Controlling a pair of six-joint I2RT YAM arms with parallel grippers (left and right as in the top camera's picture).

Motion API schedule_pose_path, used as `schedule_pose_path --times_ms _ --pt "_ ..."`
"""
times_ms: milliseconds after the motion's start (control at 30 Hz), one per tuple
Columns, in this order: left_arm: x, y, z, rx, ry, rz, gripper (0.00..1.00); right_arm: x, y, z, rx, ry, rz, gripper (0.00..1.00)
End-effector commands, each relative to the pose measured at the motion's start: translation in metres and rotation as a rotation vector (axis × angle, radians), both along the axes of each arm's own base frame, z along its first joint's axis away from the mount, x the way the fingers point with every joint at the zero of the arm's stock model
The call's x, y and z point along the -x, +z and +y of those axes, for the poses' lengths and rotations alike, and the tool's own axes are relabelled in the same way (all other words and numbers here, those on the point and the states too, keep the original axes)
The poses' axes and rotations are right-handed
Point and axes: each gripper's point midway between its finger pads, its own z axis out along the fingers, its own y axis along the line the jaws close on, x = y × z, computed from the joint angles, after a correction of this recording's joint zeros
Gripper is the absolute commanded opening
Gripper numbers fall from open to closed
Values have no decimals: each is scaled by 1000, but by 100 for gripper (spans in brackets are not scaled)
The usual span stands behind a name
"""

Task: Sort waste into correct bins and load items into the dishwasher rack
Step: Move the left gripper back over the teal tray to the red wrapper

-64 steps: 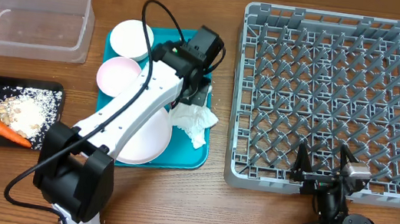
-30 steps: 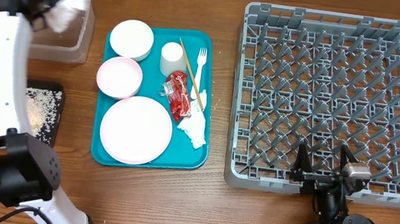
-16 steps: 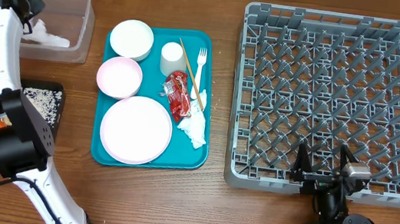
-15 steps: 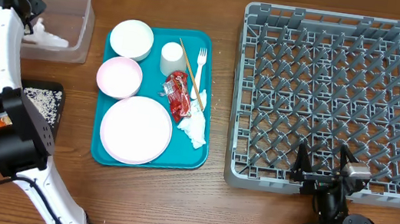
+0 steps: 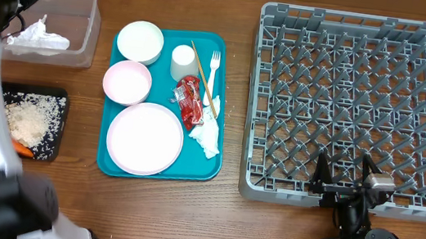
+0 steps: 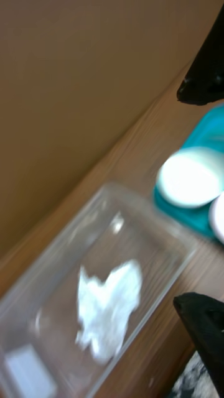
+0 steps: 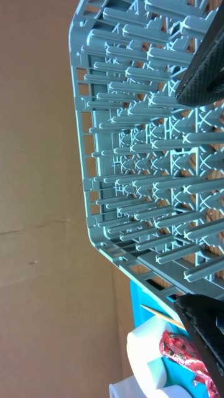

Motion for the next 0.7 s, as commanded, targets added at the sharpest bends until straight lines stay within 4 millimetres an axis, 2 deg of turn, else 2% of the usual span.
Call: schedule_pose_path --times_ms 0,167,200,267,367,467,567,667 --pt "28 42 -71 175 -238 -79 100 0 -2 -3 7 -14 -3 100" --pt "60 29 -137 287 -482 27 99 0 -2 -3 7 -14 -3 100" --pt "67 22 -149 290 -526 67 93 0 -2 -3 7 -14 -3 100" --pt "82 6 -167 291 -548 169 87 0 -2 -3 7 -14 -3 100" --pt "101 -19 -190 202 -527 339 82 0 -2 -3 7 -14 -3 100" --pt "114 -34 -214 56 -462 444 83 0 -2 -3 7 -14 -3 100" --pt "124 -40 -240 -85 -400 475 86 0 -2 -3 7 -14 -3 100" --pt "132 -52 -274 -154 -327 481 94 0 -2 -3 7 -14 -3 100"
